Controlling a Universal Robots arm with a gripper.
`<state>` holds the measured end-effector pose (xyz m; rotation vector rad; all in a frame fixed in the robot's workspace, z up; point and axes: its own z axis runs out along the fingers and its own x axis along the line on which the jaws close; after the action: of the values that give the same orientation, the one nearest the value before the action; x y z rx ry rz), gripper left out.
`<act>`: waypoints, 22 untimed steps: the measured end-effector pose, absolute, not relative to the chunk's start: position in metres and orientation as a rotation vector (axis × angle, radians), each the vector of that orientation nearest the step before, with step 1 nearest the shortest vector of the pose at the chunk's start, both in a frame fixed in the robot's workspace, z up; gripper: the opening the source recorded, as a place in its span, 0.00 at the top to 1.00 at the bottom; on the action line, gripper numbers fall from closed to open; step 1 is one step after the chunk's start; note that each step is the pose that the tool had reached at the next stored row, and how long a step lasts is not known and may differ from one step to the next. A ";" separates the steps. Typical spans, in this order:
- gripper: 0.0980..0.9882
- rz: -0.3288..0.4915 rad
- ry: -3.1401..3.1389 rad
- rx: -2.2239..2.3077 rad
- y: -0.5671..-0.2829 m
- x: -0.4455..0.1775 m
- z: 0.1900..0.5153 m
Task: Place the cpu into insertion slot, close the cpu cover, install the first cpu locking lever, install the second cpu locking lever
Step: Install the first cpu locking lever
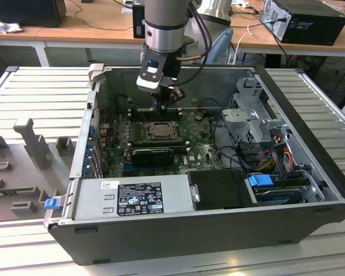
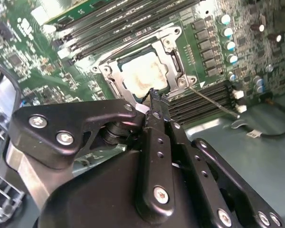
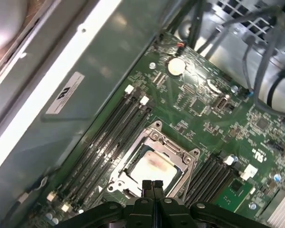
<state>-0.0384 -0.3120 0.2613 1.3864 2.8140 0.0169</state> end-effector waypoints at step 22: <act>0.99 0.018 3.047 0.757 -0.312 -0.038 0.263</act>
<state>-0.0384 -0.3120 0.2634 0.7572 3.0467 0.0181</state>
